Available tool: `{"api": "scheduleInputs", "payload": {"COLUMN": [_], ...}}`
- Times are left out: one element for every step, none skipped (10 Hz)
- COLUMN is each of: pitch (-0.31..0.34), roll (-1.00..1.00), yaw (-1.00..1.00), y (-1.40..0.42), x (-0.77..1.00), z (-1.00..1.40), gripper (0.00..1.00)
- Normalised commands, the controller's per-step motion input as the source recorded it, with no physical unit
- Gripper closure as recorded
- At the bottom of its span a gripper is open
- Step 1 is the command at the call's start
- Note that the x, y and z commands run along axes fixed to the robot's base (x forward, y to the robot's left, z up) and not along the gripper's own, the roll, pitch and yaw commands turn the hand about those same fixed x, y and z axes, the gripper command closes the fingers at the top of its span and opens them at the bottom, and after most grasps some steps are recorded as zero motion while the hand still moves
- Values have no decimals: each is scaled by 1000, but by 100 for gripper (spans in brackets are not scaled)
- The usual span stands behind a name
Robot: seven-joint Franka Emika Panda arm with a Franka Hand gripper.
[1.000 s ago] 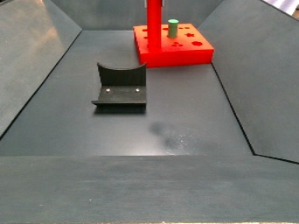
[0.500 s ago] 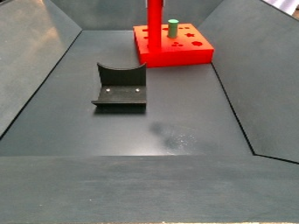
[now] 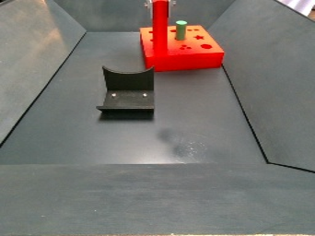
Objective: Pick up the arch object. Move up. Place the arch object on the fixture. Regrasp the arch object. Move to above the board. Insert the arch object.
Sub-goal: Insert the arch object.
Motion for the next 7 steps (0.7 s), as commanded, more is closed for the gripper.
{"api": "scheduleInputs", "payload": {"pitch": [0,-54,-59,-74,-76,-170,-39], "roll": [-63,-61,-70,0,0,-51,0], "yaw": [-154,-131,-109,-140,-46,0,0], "y": [80,46,77,34,0,0,0], "x": [0,0,0,0,-11,0,0], "z": [-380,-374,-397,-426,-411,-180,-71], "gripper": [100,100,100,100,100,100,100]}}
